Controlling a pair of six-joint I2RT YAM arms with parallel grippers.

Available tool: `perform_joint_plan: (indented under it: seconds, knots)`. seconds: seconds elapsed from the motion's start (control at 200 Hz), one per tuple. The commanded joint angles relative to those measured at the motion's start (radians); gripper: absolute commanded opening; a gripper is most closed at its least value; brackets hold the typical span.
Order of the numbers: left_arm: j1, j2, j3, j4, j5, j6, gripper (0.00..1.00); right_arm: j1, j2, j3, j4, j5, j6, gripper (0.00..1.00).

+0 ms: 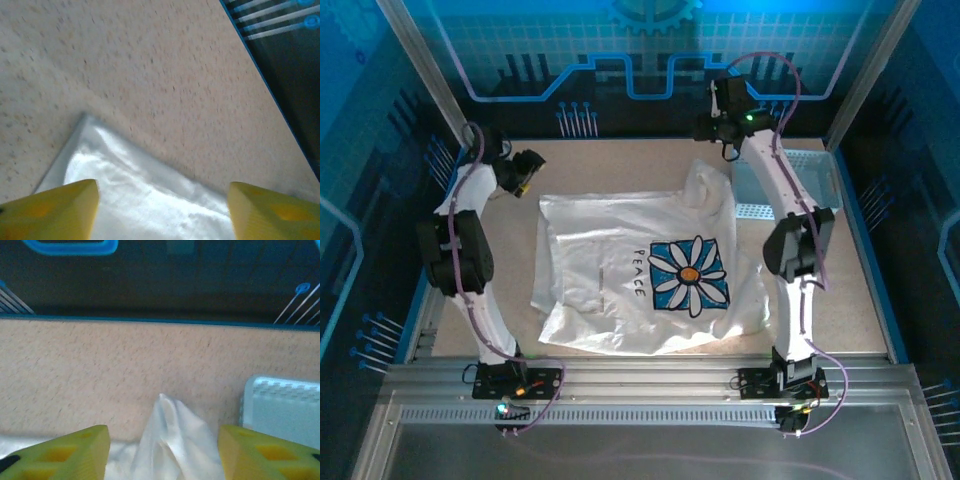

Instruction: Fold the inside-out t-shirt

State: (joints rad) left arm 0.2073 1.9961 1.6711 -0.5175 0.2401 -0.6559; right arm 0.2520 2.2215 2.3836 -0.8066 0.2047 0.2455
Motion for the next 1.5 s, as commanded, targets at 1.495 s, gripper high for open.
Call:
perform_joint_plan:
  seconds: [1.495]
  knots:
    - [-0.27,-0.88,-0.895,-0.198,-0.311,-0.019,0.95,-0.073,-1.366,-1.186,-0.082,-0.022,0.037,0.98]
